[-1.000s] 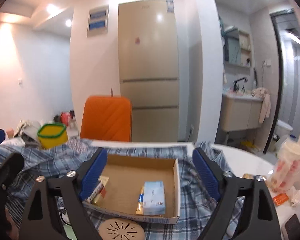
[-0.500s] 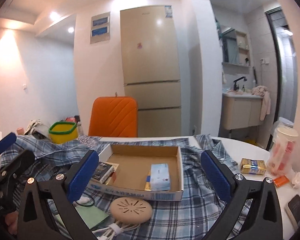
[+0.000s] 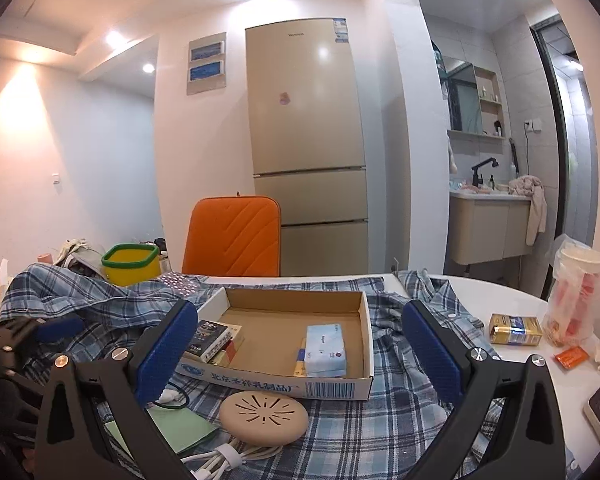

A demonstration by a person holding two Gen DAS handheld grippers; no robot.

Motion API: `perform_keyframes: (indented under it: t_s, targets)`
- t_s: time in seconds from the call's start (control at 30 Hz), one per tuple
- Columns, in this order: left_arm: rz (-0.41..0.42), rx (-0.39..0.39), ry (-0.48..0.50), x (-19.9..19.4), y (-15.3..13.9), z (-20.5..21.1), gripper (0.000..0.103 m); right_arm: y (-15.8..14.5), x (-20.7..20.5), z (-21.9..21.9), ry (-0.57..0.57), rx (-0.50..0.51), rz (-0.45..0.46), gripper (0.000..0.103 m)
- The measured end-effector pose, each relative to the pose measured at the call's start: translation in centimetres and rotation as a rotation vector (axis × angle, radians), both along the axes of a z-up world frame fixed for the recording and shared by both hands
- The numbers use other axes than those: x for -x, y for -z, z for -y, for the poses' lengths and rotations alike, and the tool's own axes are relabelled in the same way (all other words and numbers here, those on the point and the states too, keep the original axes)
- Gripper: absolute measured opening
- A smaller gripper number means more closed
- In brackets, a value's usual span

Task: Organize soft objects
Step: 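Move the left gripper down to the mint-green card on the shirt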

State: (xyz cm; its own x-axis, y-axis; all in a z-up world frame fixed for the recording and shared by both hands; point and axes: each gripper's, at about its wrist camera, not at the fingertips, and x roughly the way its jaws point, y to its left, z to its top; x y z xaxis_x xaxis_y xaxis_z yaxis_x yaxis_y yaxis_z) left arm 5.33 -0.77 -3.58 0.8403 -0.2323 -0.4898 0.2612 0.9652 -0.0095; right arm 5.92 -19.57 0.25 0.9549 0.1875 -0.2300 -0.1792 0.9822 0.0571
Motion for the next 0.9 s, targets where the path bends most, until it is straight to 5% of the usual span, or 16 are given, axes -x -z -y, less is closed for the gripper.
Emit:
perform_keyframes:
  t_s: [0.37,0.9]
  targets:
    - [-0.337,-0.127,0.106,-3.0,4.5,2.9,0.101,0.5,-1.1,0.2,0.012,-0.006,-0.057,0.103]
    - [-0.393,-0.095,0.057,-3.6,4.6,1.5,0.085,1.3,-1.8,0.0,0.014,0.003,-0.095,0.103]
